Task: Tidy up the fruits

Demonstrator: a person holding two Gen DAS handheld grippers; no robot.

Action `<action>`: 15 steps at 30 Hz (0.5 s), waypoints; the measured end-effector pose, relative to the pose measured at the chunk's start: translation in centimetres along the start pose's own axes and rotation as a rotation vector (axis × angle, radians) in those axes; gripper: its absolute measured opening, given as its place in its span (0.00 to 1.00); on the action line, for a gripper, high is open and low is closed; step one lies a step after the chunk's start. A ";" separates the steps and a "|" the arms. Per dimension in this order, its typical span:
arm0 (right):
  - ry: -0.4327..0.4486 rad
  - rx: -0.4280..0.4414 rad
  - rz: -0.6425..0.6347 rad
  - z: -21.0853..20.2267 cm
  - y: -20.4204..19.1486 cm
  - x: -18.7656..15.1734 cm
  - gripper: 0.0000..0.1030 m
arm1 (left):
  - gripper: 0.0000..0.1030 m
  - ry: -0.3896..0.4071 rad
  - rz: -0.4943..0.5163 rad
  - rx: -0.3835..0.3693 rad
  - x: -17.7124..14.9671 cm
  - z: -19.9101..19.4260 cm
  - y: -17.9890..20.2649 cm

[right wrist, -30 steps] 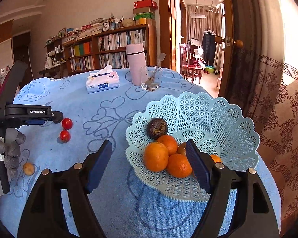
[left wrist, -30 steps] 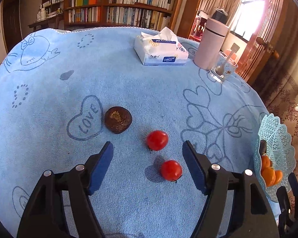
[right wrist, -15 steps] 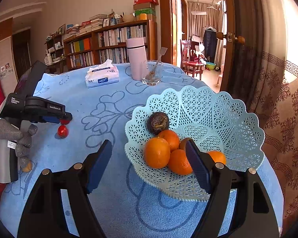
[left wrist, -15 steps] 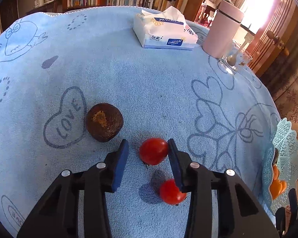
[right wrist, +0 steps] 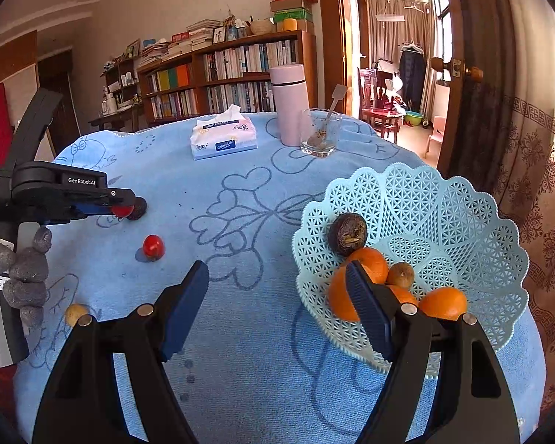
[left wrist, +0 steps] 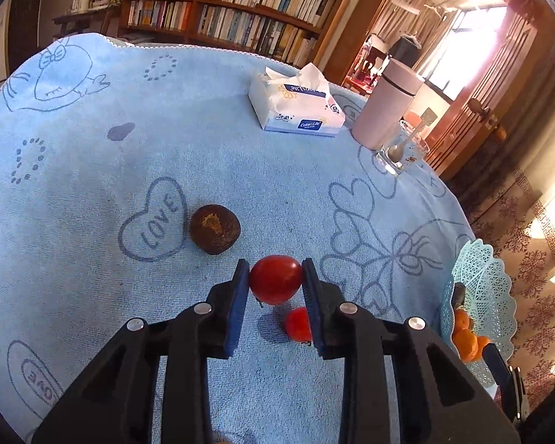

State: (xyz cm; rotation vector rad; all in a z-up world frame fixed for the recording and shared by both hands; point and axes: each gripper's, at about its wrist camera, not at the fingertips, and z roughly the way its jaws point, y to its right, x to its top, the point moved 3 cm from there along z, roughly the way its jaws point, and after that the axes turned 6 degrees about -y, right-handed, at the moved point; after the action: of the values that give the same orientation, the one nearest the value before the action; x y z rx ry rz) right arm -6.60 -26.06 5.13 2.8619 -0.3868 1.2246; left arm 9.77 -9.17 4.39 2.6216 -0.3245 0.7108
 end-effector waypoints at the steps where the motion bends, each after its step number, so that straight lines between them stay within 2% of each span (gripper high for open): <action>1: -0.015 0.024 -0.008 0.3 -0.6 0.2 0.75 | 0.29 0.017 -0.001 0.005 0.0 -0.5 -0.2; 4: -0.057 0.086 -0.044 1.4 -2.6 0.7 0.75 | 0.29 0.059 -0.005 0.026 -0.2 -1.7 -0.7; 12: -0.208 0.226 -0.059 6.4 -6.9 2.2 0.75 | 0.29 0.089 -0.064 0.044 -0.4 -2.6 -3.3; 15: -0.265 0.260 -0.060 8.3 -8.2 2.5 0.67 | 0.29 0.105 -0.081 0.059 -0.3 -3.0 -4.1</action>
State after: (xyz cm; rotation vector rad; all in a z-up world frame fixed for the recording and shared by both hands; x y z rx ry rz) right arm 2.77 -19.47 1.91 3.2424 -0.1496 0.9507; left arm 9.52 -4.15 5.27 2.6233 -0.1686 0.8388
